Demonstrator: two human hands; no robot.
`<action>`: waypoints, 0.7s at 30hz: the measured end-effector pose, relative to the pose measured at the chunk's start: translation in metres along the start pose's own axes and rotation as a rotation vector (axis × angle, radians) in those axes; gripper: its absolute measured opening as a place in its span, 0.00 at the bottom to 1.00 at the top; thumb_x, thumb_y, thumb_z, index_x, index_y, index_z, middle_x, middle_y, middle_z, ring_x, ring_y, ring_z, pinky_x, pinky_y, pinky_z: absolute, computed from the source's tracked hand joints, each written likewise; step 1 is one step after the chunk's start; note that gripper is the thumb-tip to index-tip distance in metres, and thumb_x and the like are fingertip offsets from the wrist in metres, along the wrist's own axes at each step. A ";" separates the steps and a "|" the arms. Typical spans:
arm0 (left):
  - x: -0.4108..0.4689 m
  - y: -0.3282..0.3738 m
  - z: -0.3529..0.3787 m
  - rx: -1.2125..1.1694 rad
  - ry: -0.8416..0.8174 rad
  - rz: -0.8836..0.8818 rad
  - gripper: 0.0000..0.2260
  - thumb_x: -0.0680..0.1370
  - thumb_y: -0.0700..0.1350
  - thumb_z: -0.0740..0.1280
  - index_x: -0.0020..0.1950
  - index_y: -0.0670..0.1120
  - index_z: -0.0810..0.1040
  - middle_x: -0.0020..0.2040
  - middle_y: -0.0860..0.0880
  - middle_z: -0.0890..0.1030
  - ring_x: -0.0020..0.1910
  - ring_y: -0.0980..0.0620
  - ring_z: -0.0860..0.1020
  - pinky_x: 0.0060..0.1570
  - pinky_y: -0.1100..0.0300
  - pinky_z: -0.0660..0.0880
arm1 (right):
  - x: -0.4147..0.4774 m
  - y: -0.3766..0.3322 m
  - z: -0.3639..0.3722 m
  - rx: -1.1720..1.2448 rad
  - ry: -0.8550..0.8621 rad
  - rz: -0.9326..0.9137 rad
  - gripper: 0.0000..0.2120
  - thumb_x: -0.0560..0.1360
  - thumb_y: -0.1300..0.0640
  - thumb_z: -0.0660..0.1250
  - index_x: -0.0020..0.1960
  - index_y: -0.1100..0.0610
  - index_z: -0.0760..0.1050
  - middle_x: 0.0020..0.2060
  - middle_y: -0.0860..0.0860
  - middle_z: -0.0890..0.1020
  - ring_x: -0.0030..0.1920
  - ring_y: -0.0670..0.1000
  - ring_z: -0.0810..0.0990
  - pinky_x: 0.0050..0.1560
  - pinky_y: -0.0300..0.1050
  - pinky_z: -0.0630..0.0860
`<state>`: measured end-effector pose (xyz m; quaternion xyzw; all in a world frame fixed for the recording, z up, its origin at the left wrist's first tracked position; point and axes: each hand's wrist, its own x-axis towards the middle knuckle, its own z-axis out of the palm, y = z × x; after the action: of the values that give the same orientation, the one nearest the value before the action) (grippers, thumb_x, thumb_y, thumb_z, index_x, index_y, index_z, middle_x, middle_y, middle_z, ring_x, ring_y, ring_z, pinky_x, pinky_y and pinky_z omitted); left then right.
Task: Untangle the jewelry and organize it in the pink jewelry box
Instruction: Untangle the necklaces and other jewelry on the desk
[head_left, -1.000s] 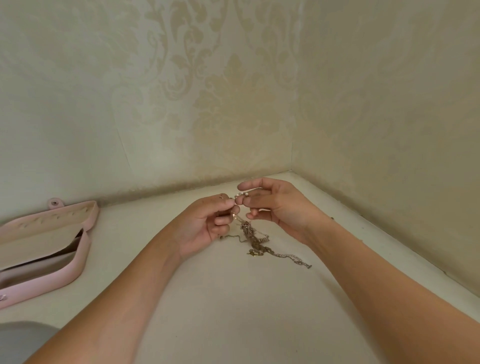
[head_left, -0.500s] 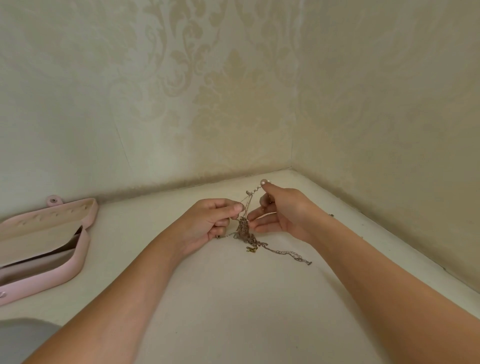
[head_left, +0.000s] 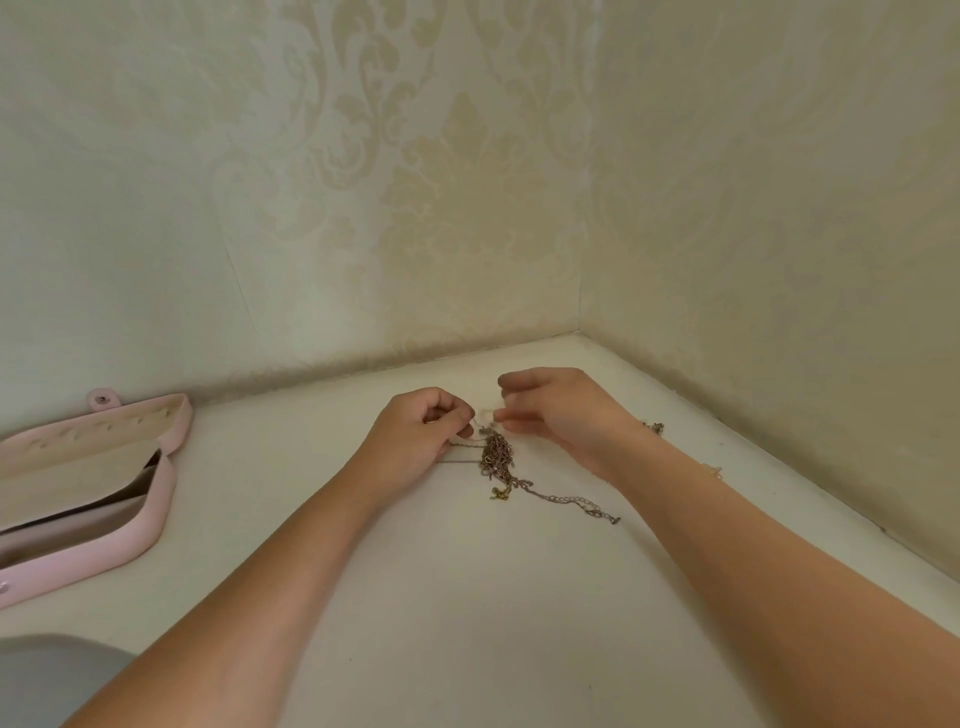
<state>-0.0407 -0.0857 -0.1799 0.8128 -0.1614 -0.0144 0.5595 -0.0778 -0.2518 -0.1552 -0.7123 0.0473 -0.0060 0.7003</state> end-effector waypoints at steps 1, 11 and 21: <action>0.001 -0.002 0.000 0.052 0.018 0.016 0.04 0.78 0.43 0.67 0.44 0.45 0.80 0.38 0.50 0.82 0.25 0.61 0.70 0.31 0.66 0.67 | -0.001 0.002 0.002 -0.169 0.041 -0.030 0.12 0.74 0.65 0.68 0.57 0.61 0.76 0.50 0.54 0.79 0.41 0.50 0.81 0.43 0.35 0.78; 0.000 -0.003 0.001 0.457 0.191 0.062 0.05 0.76 0.43 0.67 0.48 0.53 0.79 0.49 0.55 0.80 0.50 0.54 0.75 0.49 0.60 0.70 | -0.004 0.005 0.012 -0.762 0.032 -0.079 0.08 0.68 0.54 0.75 0.44 0.58 0.83 0.38 0.50 0.83 0.37 0.46 0.76 0.31 0.35 0.67; -0.009 0.007 0.005 0.285 -0.062 0.092 0.12 0.73 0.38 0.65 0.44 0.55 0.82 0.51 0.58 0.82 0.53 0.60 0.78 0.50 0.70 0.70 | -0.005 -0.001 -0.001 -0.716 -0.103 -0.037 0.10 0.65 0.59 0.78 0.45 0.55 0.83 0.37 0.47 0.80 0.42 0.47 0.77 0.44 0.37 0.71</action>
<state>-0.0517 -0.0897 -0.1770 0.8749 -0.2164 0.0092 0.4331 -0.0830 -0.2528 -0.1542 -0.9126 -0.0019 0.0344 0.4075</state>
